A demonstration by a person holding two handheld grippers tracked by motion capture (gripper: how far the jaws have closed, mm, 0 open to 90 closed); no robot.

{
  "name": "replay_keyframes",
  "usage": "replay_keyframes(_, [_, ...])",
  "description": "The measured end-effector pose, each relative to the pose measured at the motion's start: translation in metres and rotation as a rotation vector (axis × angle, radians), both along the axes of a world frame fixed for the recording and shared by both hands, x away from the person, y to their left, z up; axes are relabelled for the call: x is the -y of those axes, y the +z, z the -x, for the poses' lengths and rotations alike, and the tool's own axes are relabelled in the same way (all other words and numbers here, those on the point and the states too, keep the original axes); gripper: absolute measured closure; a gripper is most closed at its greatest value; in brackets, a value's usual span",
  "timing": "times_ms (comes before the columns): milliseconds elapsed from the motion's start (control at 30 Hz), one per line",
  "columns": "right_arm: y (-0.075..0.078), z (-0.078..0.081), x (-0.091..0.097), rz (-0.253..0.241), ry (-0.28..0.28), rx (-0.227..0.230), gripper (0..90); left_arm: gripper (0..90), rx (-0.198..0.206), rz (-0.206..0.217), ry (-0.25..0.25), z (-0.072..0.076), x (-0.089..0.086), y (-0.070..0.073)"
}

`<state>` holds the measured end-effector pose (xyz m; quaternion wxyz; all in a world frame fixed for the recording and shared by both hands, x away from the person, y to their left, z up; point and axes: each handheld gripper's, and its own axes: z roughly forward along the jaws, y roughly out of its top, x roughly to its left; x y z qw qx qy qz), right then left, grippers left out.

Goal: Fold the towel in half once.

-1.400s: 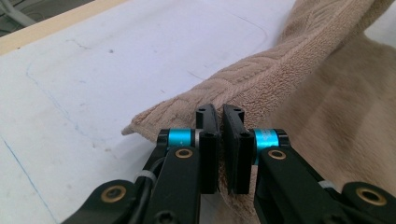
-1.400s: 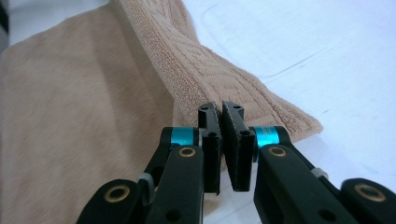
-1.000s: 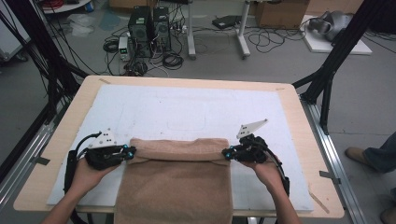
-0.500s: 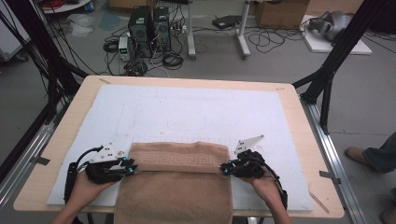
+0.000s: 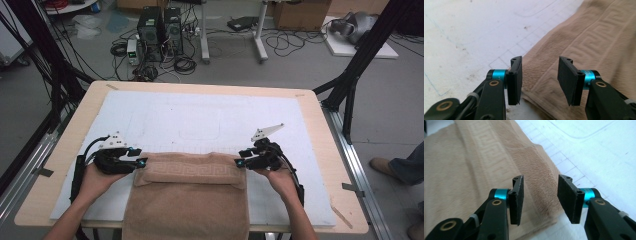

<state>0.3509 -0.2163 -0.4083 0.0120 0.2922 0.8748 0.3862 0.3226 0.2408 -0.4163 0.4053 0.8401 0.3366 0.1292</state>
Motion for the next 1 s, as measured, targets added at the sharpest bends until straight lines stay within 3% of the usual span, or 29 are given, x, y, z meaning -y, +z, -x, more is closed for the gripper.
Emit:
replay_keyframes(133, [-0.016, -0.008, -0.006, 0.031, -0.002, -0.045, 52.4, 53.1, -0.053, -0.023, -0.008, -0.01, 0.006, -0.011])
replay_keyframes(267, [-0.027, -0.009, -0.01, 0.033, 0.011, -0.068, 63.1, 66.0, -0.093, -0.03, -0.022, -0.013, 0.011, -0.019])
replay_keyframes(367, [-0.026, -0.008, -0.011, 0.025, 0.034, -0.074, 72.8, 75.1, -0.086, -0.034, -0.032, -0.012, 0.012, -0.018])
replay_keyframes(500, [-0.024, -0.007, -0.01, 0.024, 0.046, -0.064, 77.2, 81.2, -0.076, -0.021, -0.027, -0.01, 0.011, -0.015])
replay_keyframes(767, [-0.003, -0.004, -0.006, 0.006, 0.061, -0.013, 78.7, 85.1, -0.025, 0.066, 0.009, -0.009, 0.0, 0.005])
replay_keyframes(1000, [0.013, -0.002, -0.007, 0.007, 0.065, 0.021, 78.0, 85.7, 0.026, 0.08, -0.003, -0.004, -0.004, 0.024])
